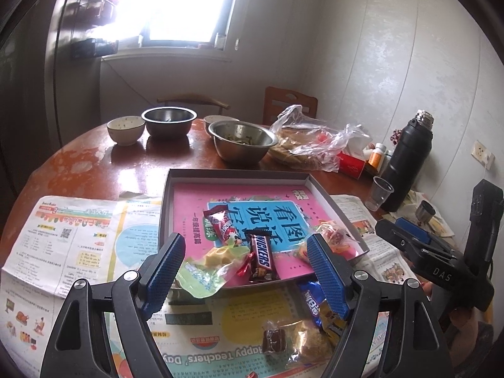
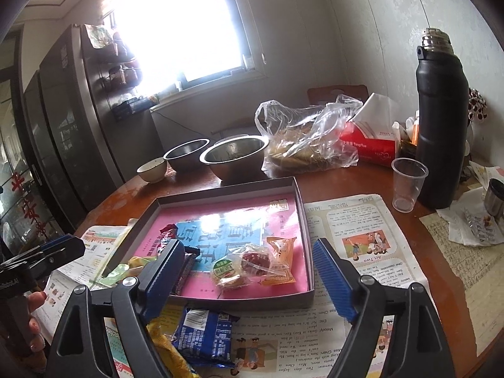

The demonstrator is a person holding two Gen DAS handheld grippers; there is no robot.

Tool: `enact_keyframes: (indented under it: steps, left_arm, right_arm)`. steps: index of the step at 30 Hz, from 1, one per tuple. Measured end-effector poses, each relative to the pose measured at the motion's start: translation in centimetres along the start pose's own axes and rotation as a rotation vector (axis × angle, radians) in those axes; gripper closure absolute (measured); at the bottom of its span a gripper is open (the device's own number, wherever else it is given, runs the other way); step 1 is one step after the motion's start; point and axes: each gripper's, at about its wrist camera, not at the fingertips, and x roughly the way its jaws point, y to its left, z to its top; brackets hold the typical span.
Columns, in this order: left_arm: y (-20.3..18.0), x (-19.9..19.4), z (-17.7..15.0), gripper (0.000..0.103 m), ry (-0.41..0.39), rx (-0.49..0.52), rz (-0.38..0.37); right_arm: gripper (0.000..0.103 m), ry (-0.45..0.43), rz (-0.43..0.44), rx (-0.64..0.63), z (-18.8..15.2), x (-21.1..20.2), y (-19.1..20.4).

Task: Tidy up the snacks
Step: 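Withdraw both open tools from the tray toward the remaining snacks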

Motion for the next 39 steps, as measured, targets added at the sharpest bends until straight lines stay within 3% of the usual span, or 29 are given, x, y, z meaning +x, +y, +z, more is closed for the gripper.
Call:
enact_keyframes:
  steps: [20,39]
  left_arm:
    - [-0.7,-1.0,-2.5,0.022,0.087,0.034,0.014]
    - [-1.0,0.2,-5.2,0.022,0.188,0.063,0.036]
  right_arm:
    - [0.019,0.019,0.041,-0.042,-1.9,-2.4,1.2]
    - [0.019,0.095,0.074,-0.11,-4.9,-2.9,3.4]
